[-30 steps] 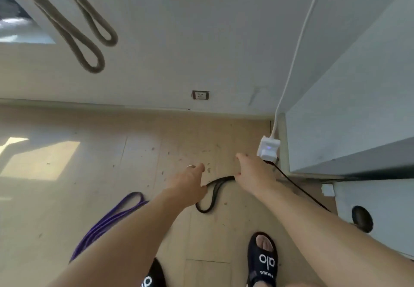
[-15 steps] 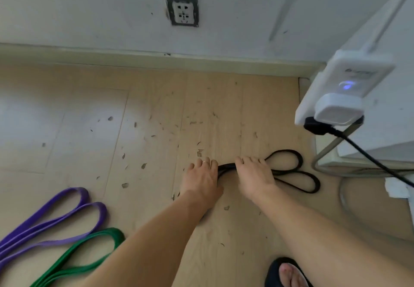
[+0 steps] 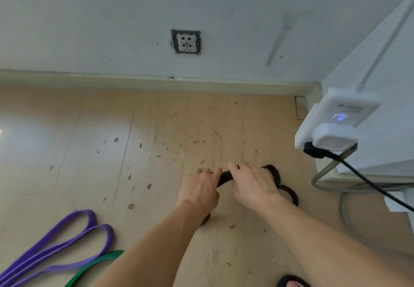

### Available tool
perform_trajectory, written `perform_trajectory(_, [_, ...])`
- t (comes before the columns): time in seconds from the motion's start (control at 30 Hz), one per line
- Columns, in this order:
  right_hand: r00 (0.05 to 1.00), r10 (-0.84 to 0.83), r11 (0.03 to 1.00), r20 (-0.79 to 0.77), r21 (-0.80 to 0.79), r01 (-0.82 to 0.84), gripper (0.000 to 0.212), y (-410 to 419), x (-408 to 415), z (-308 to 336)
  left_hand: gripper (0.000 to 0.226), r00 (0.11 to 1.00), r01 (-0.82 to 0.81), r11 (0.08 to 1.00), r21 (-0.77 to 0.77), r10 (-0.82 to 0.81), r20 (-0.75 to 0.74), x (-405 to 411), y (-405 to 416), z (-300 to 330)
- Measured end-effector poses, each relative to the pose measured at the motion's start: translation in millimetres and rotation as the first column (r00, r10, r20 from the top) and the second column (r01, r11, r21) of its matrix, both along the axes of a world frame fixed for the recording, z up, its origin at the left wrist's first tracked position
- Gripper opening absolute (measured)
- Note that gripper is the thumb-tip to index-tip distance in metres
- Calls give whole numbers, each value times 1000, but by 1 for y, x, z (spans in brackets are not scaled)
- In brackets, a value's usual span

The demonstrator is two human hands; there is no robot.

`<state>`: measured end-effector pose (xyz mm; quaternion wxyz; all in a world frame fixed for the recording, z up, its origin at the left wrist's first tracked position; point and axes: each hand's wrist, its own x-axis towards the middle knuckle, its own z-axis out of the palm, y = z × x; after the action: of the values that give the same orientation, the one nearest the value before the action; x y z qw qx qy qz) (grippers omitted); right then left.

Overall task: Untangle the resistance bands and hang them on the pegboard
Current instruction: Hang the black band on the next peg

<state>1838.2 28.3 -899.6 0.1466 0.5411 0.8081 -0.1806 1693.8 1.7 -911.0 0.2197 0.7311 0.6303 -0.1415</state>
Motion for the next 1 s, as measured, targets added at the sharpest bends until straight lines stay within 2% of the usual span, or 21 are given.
perform_trajectory(0.13, [988,-77,994,-137,62,86,17,11,-22,95,27,999,-54,998,24,54,1,-26,22,110])
perform_trajectory(0.27, [946,-76,986,-315,120,119,16,19,-46,212,22,999,-49,996,69,48,13,-56,37,245])
perform_trajectory(0.43, [911,-17,971,-413,209,113,19,29,-73,368,29,986,-27,991,131,5,165,-98,52,412])
perform_trajectory(0.5, [914,21,962,-404,258,92,28,33,-78,431,25,981,21,991,130,-46,191,-110,56,474])
perform_trajectory(0.57, [913,56,952,-404,298,73,28,36,-81,494,17,973,45,992,120,-71,221,-121,59,534])
perform_trajectory(0.73, [855,-40,952,-516,239,189,21,41,-87,637,10,943,30,989,148,-77,323,-140,66,668])
perform_trajectory(0.87, [811,-114,954,-574,166,251,10,43,-85,735,11,907,87,981,173,-150,393,-147,73,769])
perform_trajectory(1.0, [671,-230,950,-705,-14,311,13,44,-79,808,9,889,143,961,238,-230,395,-148,89,840])
